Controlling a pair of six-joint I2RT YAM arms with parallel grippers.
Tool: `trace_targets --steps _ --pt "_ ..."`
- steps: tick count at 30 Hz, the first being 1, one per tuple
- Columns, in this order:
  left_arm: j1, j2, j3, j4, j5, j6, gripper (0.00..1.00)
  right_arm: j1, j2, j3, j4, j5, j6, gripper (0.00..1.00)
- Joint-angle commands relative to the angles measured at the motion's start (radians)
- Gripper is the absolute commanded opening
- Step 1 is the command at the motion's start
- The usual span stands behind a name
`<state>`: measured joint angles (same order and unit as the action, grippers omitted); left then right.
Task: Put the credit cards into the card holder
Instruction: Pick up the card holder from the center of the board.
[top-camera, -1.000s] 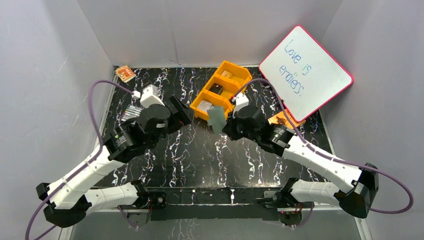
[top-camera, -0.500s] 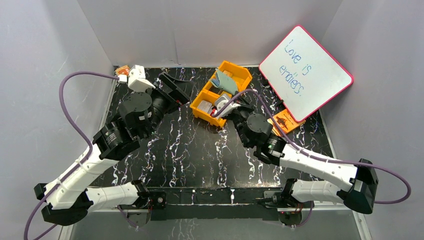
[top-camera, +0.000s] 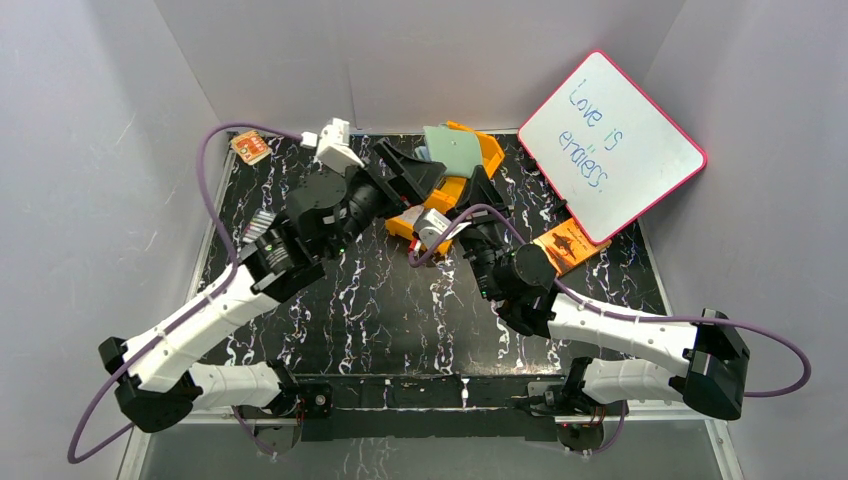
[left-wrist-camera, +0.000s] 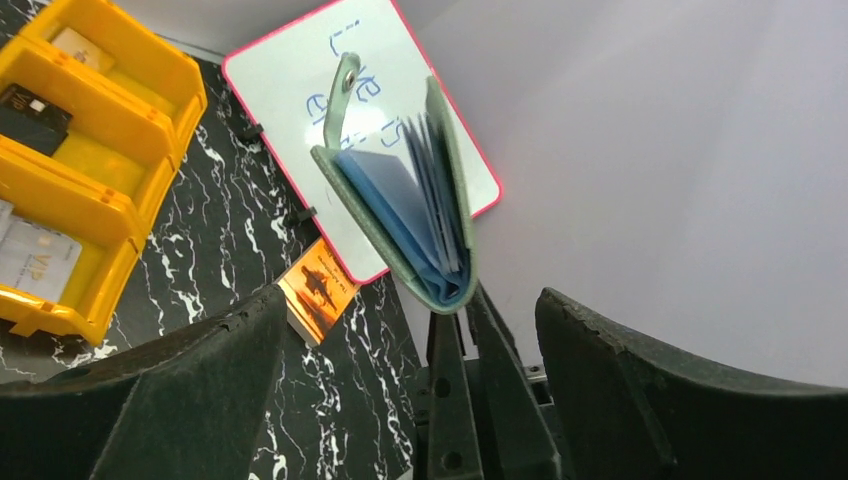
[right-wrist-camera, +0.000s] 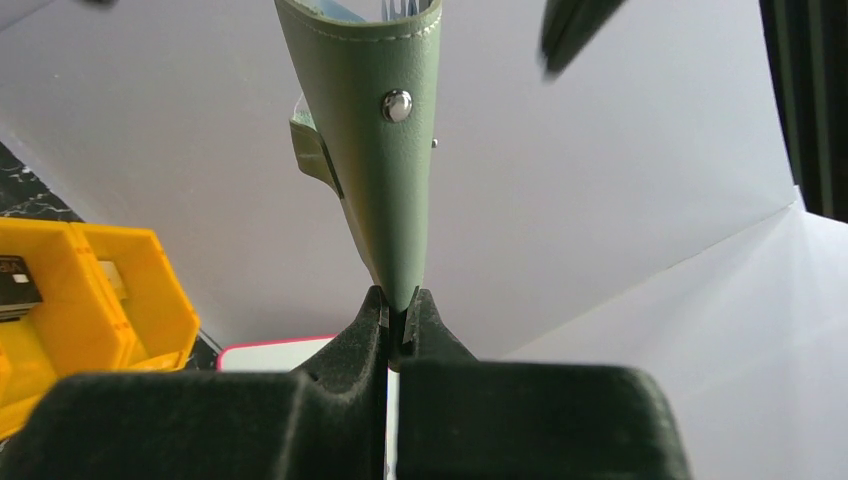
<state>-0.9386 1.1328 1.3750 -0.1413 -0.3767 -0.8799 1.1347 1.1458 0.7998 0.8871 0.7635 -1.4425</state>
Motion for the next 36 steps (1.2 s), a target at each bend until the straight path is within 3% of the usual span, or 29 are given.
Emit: trace_targets --steps 1,9,18,26,31,32,33,36 --pt "0.003 0.035 0.042 0.062 0.049 -0.005 0.91 0.009 -0.017 0.005 0.138 -0.003 -0.072 0.0" --pt "0.002 0.081 0.059 0.084 0.041 -0.034 0.91 0.012 -0.019 0.019 0.141 0.008 -0.081 0.0" --pt "0.003 0.075 0.055 0.136 0.007 -0.046 0.78 0.019 -0.011 0.031 0.152 0.018 -0.09 0.0" --pt "0.003 0.077 0.042 0.128 0.009 -0.058 0.44 0.023 -0.012 0.032 0.151 0.029 -0.097 0.0" --pt "0.003 0.073 0.037 0.133 0.012 -0.045 0.03 0.036 -0.013 0.048 0.132 0.053 -0.092 0.0" --pt "0.003 0.069 0.033 0.131 0.009 -0.038 0.0 0.047 -0.021 0.061 0.08 0.064 -0.074 0.0" --pt "0.003 0.063 0.031 0.126 0.0 -0.034 0.0 0.055 -0.029 0.08 -0.002 0.074 -0.038 0.08" --pt "0.002 0.028 0.011 0.12 -0.058 -0.014 0.0 0.08 -0.06 0.154 -0.32 0.083 0.142 0.47"
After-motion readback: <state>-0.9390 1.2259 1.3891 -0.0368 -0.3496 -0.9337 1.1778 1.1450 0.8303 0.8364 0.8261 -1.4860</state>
